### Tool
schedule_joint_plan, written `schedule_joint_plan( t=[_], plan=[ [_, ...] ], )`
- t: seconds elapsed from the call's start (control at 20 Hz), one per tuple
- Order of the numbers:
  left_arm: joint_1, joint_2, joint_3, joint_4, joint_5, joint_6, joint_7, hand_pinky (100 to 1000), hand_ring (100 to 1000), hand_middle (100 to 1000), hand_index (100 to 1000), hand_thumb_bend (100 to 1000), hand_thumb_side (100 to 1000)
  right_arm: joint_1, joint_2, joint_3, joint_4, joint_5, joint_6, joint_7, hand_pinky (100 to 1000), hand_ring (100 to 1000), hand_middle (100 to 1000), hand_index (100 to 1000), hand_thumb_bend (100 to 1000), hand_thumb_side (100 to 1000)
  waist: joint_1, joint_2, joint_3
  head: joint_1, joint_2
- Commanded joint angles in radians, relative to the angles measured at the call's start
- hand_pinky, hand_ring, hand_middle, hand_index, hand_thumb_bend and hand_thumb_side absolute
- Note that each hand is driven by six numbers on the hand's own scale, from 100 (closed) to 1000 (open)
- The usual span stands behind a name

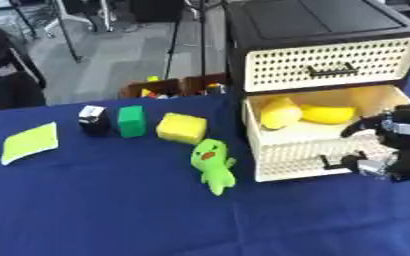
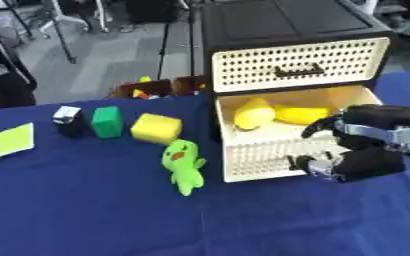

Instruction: Pick up objects from table and place into drawer.

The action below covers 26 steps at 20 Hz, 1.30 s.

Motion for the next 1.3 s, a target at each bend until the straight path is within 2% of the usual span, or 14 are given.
schedule_joint_plan(
  t=[0.05, 0.3, 0.55, 0.75, 0.95, 1.25, 1.3],
  plan=[
    [-0.002, 0.035, 0.017, -0.018, -0.006, -0.001, 0.008, 562, 659, 677, 835, 188, 889, -0.013, -0.041, -0.061, -0.027, -0.028, -0.02, -0.039, 100, 209, 100, 914, 286, 895, -0.003, -0.021, -0.002, 0.013, 0.009],
    [0.001, 0.04, 0.019, -0.018, -0.01, -0.002, 0.013, 562, 660, 678, 836, 191, 888, -0.065, -0.034, -0.146, -0.028, -0.067, -0.069, -0.113, 100, 177, 100, 913, 274, 951, -0.001, -0.023, -0.008, 0.035, 0.02],
    [0.003, 0.042, 0.022, -0.018, -0.015, -0.001, 0.019, 563, 661, 679, 835, 191, 887, -0.144, -0.001, -0.248, -0.028, -0.124, -0.111, -0.189, 100, 189, 100, 912, 267, 934, 0.003, -0.025, -0.014, 0.049, 0.034],
    [0.003, 0.045, 0.023, -0.018, -0.017, 0.001, 0.023, 563, 662, 680, 836, 193, 885, -0.208, 0.045, -0.344, -0.028, -0.183, -0.132, -0.249, 100, 237, 115, 907, 229, 922, 0.006, -0.026, -0.02, 0.065, 0.063],
    [-0.001, 0.051, 0.023, -0.018, -0.02, 0.007, 0.027, 563, 663, 681, 835, 198, 884, -0.236, 0.075, -0.431, -0.028, -0.242, -0.173, -0.308, 115, 342, 212, 907, 182, 923, 0.007, -0.024, -0.02, 0.074, 0.07],
    [-0.015, 0.066, 0.019, -0.018, -0.026, 0.027, 0.028, 564, 665, 683, 836, 208, 877, -0.242, 0.108, -0.483, -0.028, -0.334, -0.264, -0.401, 337, 523, 450, 891, 128, 930, 0.009, -0.019, -0.012, 0.084, 0.066],
    [-0.017, 0.068, 0.019, -0.018, -0.026, 0.03, 0.029, 564, 665, 684, 837, 207, 878, -0.241, 0.112, -0.489, -0.028, -0.35, -0.281, -0.417, 408, 567, 504, 889, 115, 928, 0.01, -0.018, -0.01, 0.084, 0.065]
  ],
)
